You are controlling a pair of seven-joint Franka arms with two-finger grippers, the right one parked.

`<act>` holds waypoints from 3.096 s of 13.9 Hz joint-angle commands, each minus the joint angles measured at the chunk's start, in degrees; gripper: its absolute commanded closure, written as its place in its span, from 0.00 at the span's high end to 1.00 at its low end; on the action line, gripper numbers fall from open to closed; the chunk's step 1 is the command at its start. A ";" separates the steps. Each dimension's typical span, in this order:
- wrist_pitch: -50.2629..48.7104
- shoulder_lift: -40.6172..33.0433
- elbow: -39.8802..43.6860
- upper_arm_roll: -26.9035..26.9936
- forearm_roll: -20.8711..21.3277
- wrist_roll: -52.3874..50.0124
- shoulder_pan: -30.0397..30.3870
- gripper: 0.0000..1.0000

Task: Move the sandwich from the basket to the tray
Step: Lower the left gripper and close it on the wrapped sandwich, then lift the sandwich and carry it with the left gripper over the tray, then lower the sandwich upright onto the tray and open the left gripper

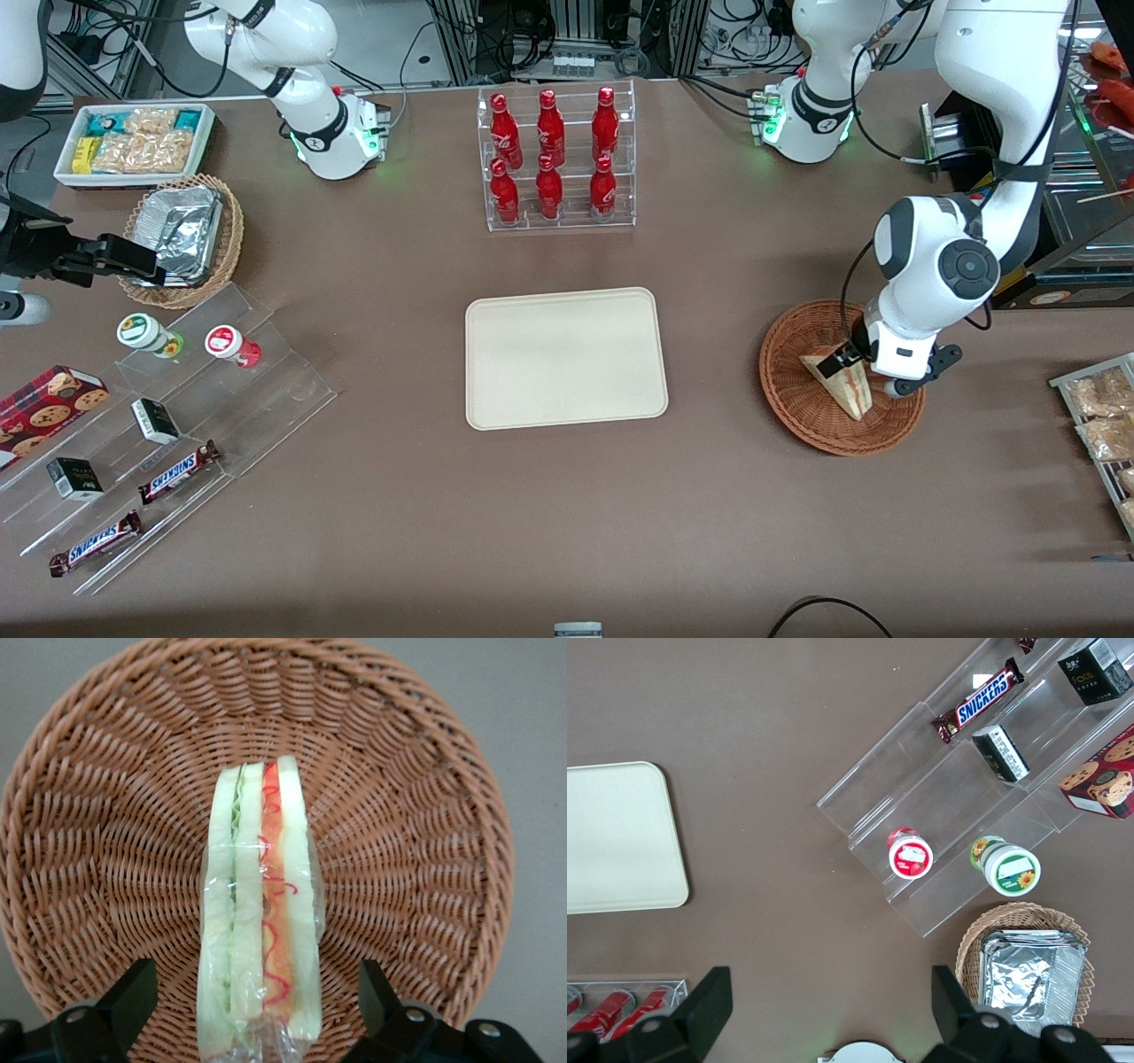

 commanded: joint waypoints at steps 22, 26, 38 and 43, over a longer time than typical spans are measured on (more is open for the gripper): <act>-28.20 1.95 26.30 -0.74 4.11 -8.05 -30.06 0.20; -26.72 13.99 37.81 -0.74 0.76 -8.59 -36.32 0.20; -12.12 27.55 40.47 -0.74 0.84 -12.35 -43.54 0.20; -9.66 28.78 40.47 -0.74 0.84 -15.44 -43.89 0.20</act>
